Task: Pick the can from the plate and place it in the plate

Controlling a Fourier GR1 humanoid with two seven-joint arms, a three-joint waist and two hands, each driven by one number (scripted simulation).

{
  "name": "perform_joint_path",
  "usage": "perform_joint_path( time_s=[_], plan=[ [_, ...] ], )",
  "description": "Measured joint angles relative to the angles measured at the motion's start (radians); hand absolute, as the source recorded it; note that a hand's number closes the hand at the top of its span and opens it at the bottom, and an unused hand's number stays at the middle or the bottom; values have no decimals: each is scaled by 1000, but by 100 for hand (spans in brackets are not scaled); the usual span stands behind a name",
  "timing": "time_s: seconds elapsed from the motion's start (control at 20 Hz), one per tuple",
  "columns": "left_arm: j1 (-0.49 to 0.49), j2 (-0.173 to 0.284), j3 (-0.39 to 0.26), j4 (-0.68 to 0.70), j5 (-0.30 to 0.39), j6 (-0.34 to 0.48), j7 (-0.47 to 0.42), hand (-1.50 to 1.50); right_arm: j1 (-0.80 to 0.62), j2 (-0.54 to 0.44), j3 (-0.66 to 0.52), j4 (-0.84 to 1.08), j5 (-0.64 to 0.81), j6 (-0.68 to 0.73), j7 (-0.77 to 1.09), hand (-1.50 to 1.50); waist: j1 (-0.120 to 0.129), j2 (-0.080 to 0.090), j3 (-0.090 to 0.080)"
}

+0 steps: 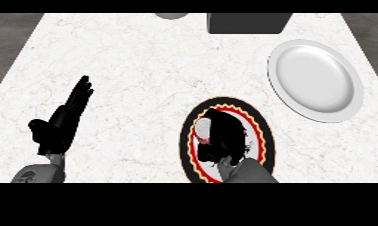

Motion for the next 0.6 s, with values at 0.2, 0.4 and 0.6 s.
perform_joint_path(
  time_s=[0.2, 0.4, 0.6],
  plan=[
    [26, -14, 7, -12, -17, -5, -8, 0, 20, -40, -25, -5, -6, -16, -60, 150, -3, 0, 1],
    [47, -8, 28, -21, -13, 10, -10, 0, 163, -272, -143, -76, -80, -45, -187, 150, -48, -5, 4],
    [68, -3, 54, -21, -1, 19, -16, 0, 272, -502, -317, -59, -161, -85, -336, 150, -89, -4, 7]
  ],
)
